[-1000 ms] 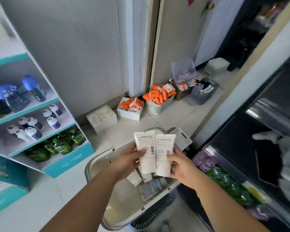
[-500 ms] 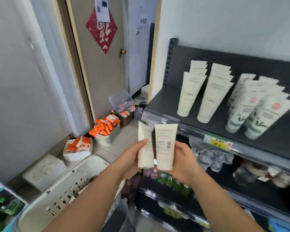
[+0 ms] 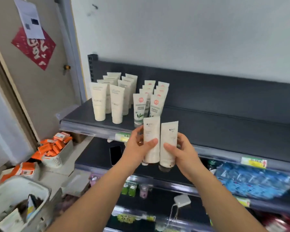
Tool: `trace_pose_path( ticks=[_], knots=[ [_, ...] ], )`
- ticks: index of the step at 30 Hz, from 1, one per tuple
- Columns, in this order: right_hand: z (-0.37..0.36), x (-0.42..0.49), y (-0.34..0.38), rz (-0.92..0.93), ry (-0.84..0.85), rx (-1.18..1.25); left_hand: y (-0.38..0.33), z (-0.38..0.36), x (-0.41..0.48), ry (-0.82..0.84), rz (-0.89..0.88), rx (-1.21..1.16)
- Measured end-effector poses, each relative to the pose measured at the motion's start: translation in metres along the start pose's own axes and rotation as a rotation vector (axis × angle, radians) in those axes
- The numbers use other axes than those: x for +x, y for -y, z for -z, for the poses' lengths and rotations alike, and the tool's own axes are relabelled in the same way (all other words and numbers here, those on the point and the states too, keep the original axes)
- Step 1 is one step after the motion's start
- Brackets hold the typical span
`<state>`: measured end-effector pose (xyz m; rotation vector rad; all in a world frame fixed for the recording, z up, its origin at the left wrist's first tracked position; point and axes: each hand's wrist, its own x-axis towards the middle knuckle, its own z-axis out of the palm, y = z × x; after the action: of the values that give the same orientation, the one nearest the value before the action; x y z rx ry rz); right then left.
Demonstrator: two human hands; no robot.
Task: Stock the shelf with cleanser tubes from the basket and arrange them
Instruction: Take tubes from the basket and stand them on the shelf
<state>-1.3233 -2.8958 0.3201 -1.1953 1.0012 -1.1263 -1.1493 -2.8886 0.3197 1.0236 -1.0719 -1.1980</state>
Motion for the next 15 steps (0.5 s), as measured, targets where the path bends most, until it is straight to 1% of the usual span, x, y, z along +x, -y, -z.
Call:
trace_pose_path(
  ticks=[6,9,12,15],
  knots=[
    [0.058,-0.002,0.023,0.128,-0.232,-0.132,-0.003,-0.068,0.019,0.008,-0.156,0.272],
    [0.074,0.005,0.034,0.176,-0.378,-0.214,-0.001,-0.093,0.041,0.016,-0.198,0.353],
    [0.085,0.023,0.039,0.229,-0.449,-0.248,0.003,-0.112,0.064,0.030,-0.231,0.392],
    [0.091,0.051,0.039,0.254,-0.488,-0.304,0.011,-0.123,0.095,0.008,-0.272,0.442]
  ],
)
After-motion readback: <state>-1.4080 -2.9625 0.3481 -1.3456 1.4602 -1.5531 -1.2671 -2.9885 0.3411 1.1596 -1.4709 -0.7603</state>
